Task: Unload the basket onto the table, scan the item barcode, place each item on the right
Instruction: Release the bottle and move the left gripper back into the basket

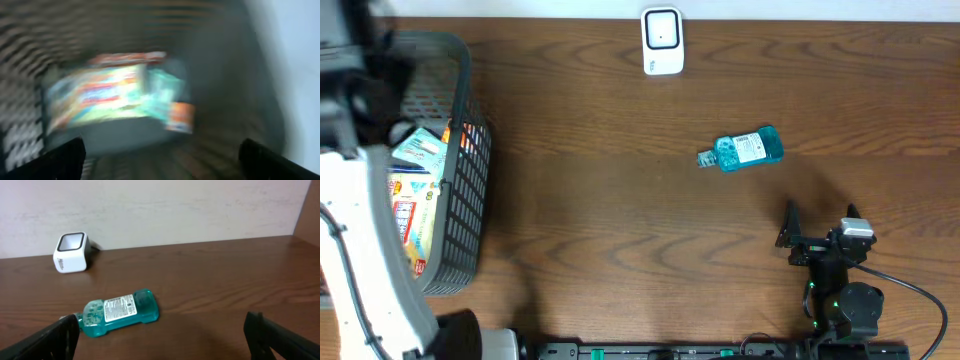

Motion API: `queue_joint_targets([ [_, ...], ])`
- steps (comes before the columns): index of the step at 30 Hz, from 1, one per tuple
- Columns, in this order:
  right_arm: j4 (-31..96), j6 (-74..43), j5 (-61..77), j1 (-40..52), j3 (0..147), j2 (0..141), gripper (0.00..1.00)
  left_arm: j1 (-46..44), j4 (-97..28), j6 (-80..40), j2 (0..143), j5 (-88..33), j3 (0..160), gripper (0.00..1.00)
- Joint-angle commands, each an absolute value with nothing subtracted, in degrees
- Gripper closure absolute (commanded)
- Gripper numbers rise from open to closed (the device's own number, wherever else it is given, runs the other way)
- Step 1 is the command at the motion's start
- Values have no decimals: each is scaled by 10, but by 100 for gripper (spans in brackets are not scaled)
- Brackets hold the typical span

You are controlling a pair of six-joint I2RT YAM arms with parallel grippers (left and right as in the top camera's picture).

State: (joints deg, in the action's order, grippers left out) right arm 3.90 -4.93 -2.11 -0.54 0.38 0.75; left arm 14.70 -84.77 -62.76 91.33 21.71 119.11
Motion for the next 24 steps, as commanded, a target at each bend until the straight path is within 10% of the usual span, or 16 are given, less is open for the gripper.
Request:
queue_joint_targets([
  [1, 41, -42, -20, -8, 3, 9, 1, 221, -894, -914, 929, 223, 1145, 2],
  [24, 41, -42, -20, -8, 3, 9, 1, 291, -622, -1132, 958, 187, 771, 2],
])
